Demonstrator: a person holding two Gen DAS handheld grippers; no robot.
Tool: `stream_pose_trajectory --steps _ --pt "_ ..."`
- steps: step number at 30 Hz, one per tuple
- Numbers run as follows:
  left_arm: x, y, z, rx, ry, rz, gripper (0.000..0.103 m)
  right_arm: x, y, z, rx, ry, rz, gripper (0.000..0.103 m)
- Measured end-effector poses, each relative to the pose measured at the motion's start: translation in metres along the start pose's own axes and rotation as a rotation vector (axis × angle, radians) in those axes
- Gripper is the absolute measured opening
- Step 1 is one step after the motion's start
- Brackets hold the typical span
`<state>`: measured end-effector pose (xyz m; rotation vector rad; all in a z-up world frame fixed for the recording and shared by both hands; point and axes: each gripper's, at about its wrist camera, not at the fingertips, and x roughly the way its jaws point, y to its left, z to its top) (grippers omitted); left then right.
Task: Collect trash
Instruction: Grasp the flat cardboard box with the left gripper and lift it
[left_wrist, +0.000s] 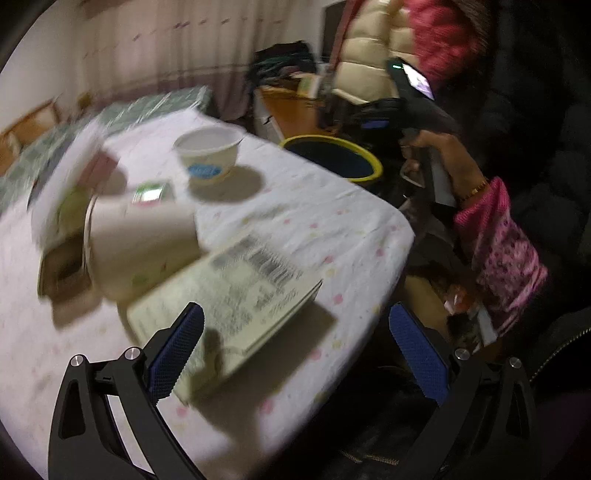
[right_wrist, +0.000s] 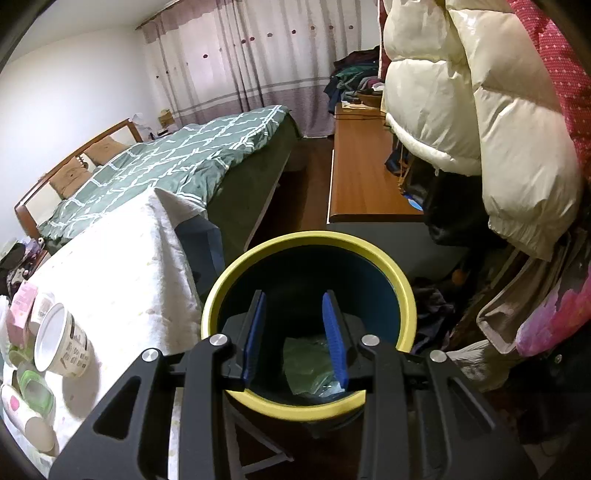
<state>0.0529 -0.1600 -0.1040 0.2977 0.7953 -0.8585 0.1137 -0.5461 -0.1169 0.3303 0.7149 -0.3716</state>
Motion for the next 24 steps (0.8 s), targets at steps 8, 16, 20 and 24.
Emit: stream_pose_trajectory --steps 8,16,20,24 --pt "0.016 0.018 0.021 0.22 0.076 -0.032 0.099 0.0 -0.001 -0.002 -0.006 0.002 0.011 0.036" --pt "0.034 0.028 0.02 0.327 0.173 -0.08 0.099 0.004 -0.001 -0.001 -0.008 0.012 0.007 0.037" --pt "0.042 0.032 0.022 0.347 0.202 -0.101 0.099 0.004 -0.001 -0.001 -0.009 0.012 0.008 0.038" --pt "0.056 0.041 0.02 0.363 0.265 -0.138 0.099 0.005 -0.002 -0.001 -0.019 0.018 0.011 0.038"
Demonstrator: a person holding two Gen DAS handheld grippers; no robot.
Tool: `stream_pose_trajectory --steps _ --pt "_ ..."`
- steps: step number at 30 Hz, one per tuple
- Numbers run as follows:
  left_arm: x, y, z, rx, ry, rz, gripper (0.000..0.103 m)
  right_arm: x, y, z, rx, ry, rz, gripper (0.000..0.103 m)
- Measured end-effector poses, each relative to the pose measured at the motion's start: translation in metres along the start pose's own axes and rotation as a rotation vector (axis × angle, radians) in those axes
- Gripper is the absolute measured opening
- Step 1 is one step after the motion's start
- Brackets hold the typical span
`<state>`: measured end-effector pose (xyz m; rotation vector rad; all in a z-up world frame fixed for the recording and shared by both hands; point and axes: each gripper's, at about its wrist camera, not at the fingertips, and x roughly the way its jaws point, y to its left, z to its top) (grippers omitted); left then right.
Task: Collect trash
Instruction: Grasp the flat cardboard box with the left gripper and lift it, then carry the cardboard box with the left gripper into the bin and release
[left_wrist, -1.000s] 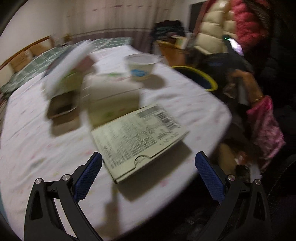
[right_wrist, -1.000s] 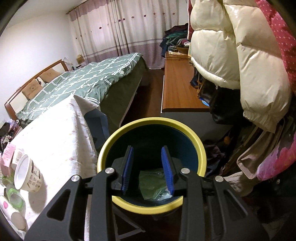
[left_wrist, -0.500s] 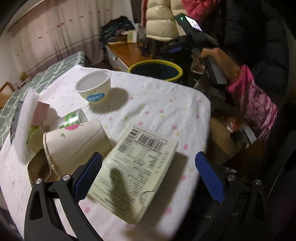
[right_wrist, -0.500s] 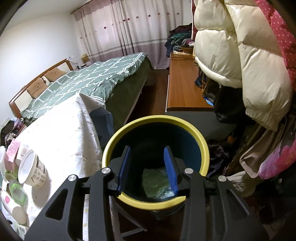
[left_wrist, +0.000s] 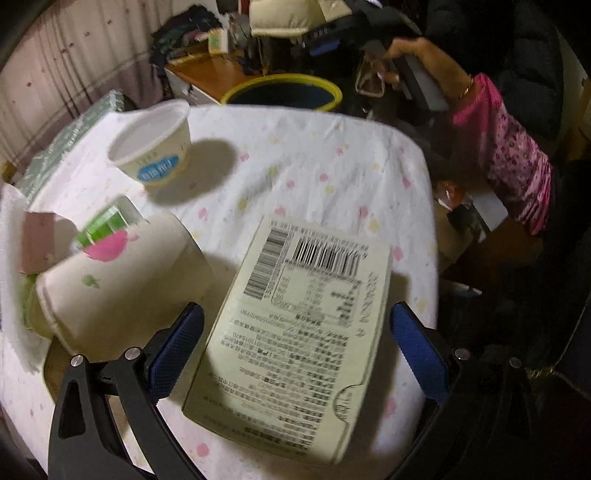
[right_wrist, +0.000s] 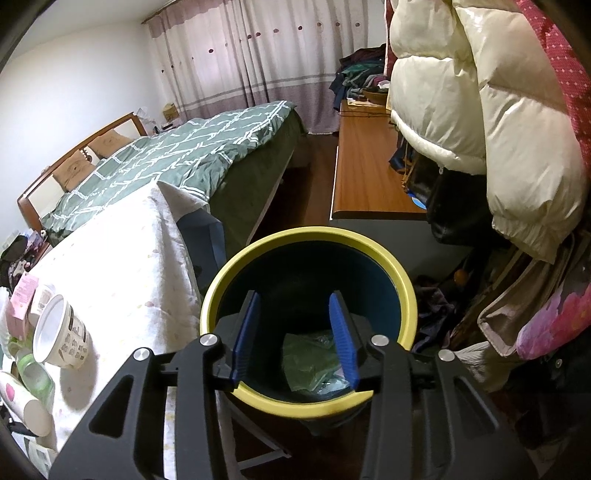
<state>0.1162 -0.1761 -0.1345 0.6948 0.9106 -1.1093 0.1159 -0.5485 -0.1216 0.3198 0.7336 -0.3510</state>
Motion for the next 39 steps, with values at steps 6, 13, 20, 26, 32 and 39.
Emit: stream_pose_trajectory --steps 6,13,20,26,32,39 --pt "0.007 -0.004 -0.002 0.003 0.021 -0.037 0.085 0.0 -0.004 -0.001 -0.004 0.006 0.004 0.039" --pt "0.004 0.003 0.004 -0.138 0.0 -0.032 0.074 -0.002 -0.006 -0.007 -0.004 0.013 0.019 0.039" --pt "-0.006 0.005 0.028 -0.267 -0.066 0.023 0.074 -0.024 -0.019 -0.013 0.031 -0.032 0.043 0.039" --pt "-0.012 0.011 0.07 -0.363 -0.133 0.035 0.074 -0.058 -0.037 -0.021 0.047 -0.097 0.012 0.039" --pt "0.001 0.022 0.142 -0.377 -0.18 0.054 0.074 -0.079 -0.057 -0.027 0.061 -0.14 -0.034 0.039" --pt "0.06 0.032 0.243 -0.365 -0.174 0.04 0.074 -0.09 -0.078 -0.035 0.088 -0.153 -0.052 0.039"
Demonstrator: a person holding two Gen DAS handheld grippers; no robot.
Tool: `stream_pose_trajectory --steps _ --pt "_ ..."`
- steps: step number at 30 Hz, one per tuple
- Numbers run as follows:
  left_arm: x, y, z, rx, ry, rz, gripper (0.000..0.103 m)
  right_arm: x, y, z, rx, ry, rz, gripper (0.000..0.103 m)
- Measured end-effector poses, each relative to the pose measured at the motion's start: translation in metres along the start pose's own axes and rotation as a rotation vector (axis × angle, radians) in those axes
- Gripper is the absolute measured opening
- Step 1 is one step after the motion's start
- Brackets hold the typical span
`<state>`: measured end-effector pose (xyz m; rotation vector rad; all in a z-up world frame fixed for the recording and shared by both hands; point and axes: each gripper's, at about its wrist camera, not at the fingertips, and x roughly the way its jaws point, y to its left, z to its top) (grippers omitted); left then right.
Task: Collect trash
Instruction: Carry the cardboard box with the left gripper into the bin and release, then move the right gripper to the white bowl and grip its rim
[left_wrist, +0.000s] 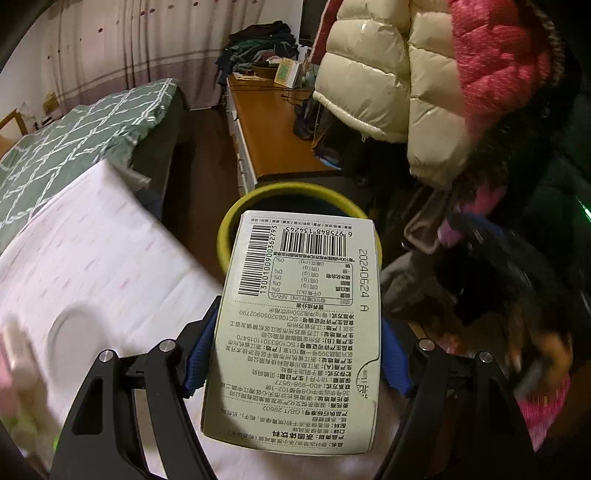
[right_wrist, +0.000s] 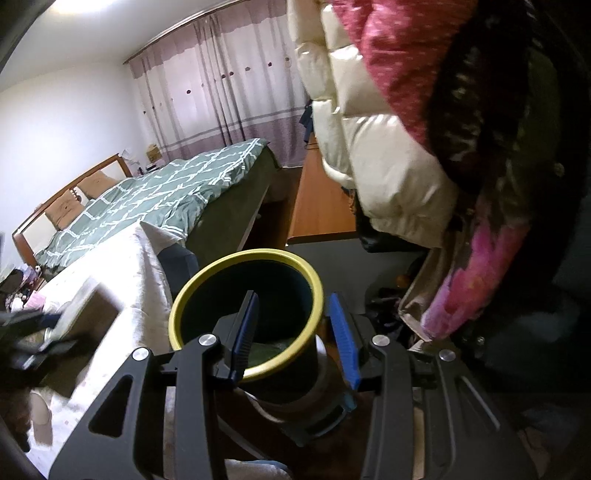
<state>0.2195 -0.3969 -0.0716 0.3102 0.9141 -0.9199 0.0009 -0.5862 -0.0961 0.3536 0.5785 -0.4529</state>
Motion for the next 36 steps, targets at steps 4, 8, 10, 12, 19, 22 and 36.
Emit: stream_pose_trajectory --steps 4,8,10,12,19,22,36 --pt "0.044 -0.014 0.036 -0.01 0.012 0.001 0.074 -0.007 -0.01 -0.003 0.002 -0.008 -0.034 0.039" --pt "0.079 -0.023 0.054 -0.023 0.019 0.017 0.074 -0.005 -0.017 -0.009 0.004 0.009 -0.048 0.039" --pt "0.096 -0.026 0.06 -0.03 0.025 0.034 0.074 -0.005 -0.017 -0.01 0.005 0.017 -0.053 0.041" --pt "0.107 -0.028 0.065 -0.036 0.021 0.064 0.076 -0.002 -0.017 -0.011 0.008 0.025 -0.053 0.045" --pt "0.067 -0.015 0.063 -0.102 -0.057 0.087 0.088 -0.006 -0.008 -0.012 0.004 0.022 -0.044 0.046" --pt "0.017 -0.01 0.049 -0.125 -0.13 0.101 0.092 -0.006 -0.001 -0.014 -0.003 0.027 -0.026 0.046" --pt "-0.194 0.053 -0.097 -0.262 -0.413 0.374 0.098 -0.006 0.081 -0.022 -0.138 0.066 0.116 0.047"
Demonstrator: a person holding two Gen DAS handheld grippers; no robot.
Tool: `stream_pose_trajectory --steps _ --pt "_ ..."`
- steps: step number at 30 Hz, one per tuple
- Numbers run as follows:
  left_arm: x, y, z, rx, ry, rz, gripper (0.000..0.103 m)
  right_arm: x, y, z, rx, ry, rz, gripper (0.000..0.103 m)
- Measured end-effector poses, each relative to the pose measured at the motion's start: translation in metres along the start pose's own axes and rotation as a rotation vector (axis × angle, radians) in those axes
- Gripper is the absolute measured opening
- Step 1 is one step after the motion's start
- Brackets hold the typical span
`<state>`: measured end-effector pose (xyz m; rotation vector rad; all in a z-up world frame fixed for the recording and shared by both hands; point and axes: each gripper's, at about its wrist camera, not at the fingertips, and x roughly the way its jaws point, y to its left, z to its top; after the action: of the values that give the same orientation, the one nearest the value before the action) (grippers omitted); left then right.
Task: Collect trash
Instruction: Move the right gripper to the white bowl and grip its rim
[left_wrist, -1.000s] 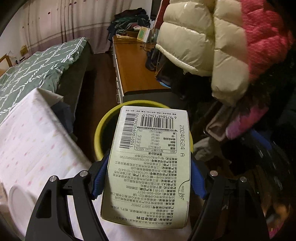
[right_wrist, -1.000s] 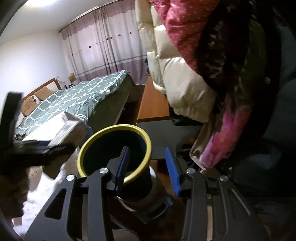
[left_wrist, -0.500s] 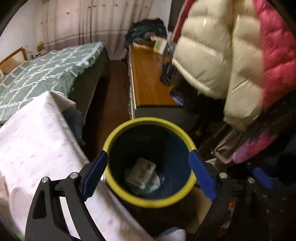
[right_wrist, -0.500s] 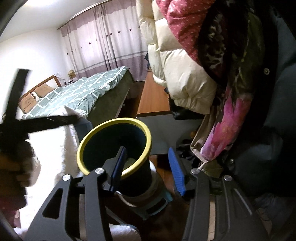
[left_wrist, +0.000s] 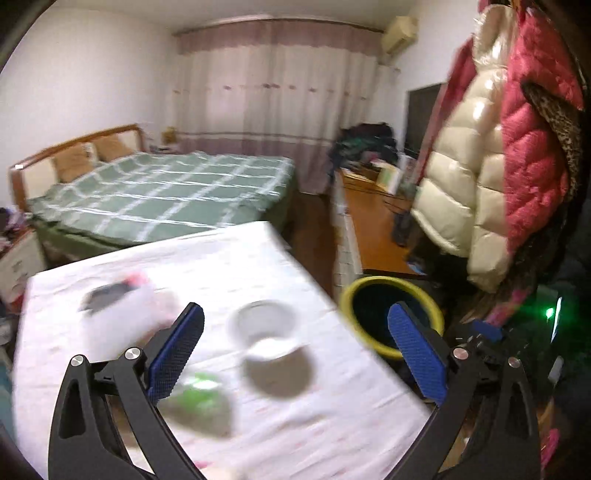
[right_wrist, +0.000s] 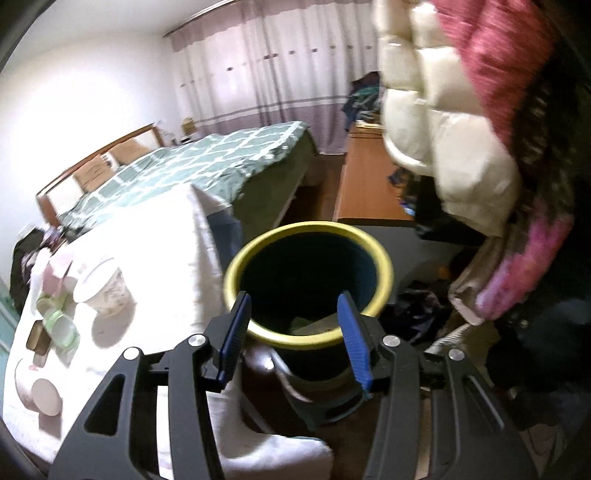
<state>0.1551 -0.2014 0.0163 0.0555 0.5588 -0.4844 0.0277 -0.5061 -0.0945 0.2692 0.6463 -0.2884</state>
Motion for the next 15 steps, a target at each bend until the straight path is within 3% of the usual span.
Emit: stream_pose_trajectory --steps 5,10,15 --pt "-0.04 0.055 -0.034 -0.066 -0.029 0.15 0.098 0.012 0.048 0.008 -0.081 0.027 0.082 0.047" --pt "-0.062 0.095 -0.065 -0.104 -0.03 0.254 0.098 0.032 0.107 0.025 -0.171 0.065 0.182 0.047" --pt "-0.071 0.119 -0.082 -0.136 -0.033 0.308 0.098 0.062 0.155 0.036 -0.223 0.115 0.236 0.047"
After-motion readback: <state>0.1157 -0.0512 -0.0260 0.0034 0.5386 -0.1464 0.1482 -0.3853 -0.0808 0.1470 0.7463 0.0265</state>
